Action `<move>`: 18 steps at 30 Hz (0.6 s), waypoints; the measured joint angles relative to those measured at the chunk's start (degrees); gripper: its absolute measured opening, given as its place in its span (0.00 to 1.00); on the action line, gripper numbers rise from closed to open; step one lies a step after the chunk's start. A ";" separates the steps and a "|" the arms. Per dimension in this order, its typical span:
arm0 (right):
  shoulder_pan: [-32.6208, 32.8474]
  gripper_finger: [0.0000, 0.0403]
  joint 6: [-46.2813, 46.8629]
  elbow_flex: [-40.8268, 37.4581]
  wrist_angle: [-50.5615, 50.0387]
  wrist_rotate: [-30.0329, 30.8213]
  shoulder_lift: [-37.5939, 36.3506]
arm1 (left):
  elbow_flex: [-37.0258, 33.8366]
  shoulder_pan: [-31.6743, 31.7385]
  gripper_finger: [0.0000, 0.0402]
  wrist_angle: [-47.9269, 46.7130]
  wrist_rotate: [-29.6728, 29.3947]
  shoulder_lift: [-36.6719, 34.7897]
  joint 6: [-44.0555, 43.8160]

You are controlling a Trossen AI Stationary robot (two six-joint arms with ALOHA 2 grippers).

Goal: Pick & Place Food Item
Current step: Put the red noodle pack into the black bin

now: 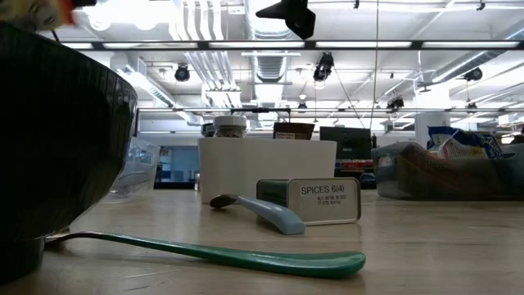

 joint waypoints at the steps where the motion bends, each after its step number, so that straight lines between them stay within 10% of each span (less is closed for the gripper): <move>1: 0.00 0.69 0.05 0.00 0.96 -0.02 0.00 | 0.18 0.00 0.00 0.62 -0.27 -0.50 0.86; 18: 5.72 0.69 -13.23 0.70 17.29 -12.26 0.00 | 0.92 1.43 0.00 19.54 -6.97 -5.93 17.27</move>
